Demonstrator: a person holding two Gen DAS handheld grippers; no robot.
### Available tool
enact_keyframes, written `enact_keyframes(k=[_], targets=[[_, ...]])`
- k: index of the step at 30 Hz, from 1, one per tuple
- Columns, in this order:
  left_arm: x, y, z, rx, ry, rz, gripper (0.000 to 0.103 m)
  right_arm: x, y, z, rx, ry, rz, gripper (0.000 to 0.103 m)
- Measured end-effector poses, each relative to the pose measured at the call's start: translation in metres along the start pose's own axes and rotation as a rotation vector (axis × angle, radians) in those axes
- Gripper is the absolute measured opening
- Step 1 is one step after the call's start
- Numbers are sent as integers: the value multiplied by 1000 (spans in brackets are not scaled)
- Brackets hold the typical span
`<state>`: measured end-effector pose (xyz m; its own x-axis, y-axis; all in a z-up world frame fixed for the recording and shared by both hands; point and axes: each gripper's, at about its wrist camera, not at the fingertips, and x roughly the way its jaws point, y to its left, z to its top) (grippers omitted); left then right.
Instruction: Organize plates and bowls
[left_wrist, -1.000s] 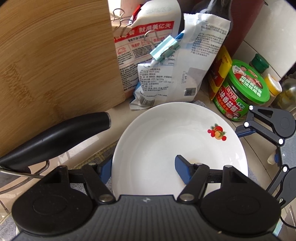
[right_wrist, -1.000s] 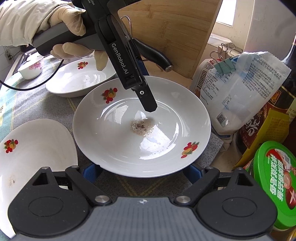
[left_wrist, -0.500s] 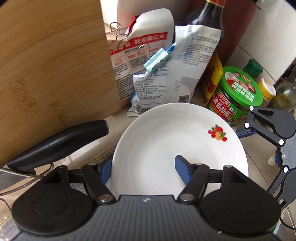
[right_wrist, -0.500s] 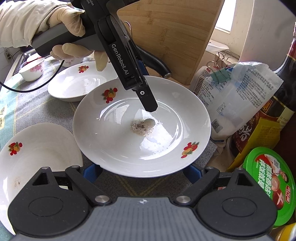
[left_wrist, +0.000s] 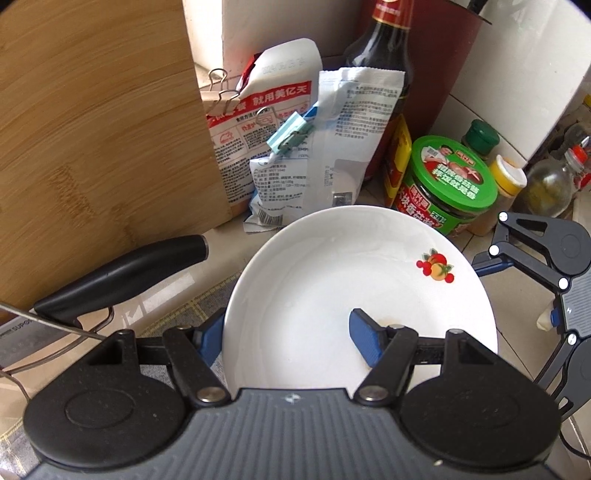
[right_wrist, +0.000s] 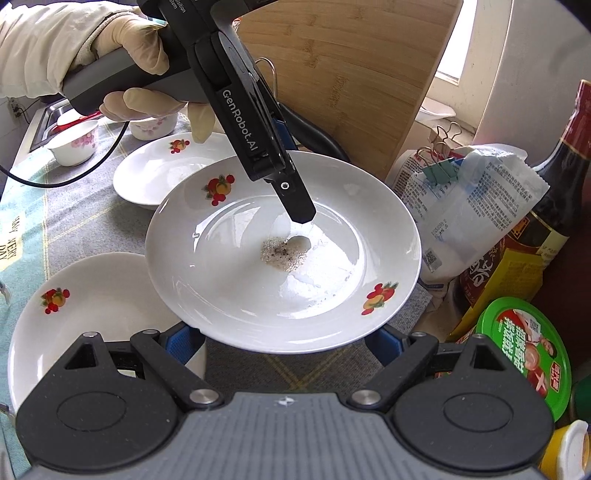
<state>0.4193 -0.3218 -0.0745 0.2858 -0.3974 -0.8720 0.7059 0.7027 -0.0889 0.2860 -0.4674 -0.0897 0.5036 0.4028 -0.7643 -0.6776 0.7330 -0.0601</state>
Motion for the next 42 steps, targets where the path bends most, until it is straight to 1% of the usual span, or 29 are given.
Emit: enact_keyframes(k=[11,23,35,42], targets=[[-19,-19,-23,13,-7,-1,69,-15,28,-3,12,4,-6,95],[-26,-33,-49,22,7,-14,69,-25,60,-15,28,20,-6,95],[-27,-43,-76,16,27,-7,69,-28,87,-26,34,32,15,95],[-28,-49,-89,9,25,-5,69,-25,102,-33,24,50,40,95]])
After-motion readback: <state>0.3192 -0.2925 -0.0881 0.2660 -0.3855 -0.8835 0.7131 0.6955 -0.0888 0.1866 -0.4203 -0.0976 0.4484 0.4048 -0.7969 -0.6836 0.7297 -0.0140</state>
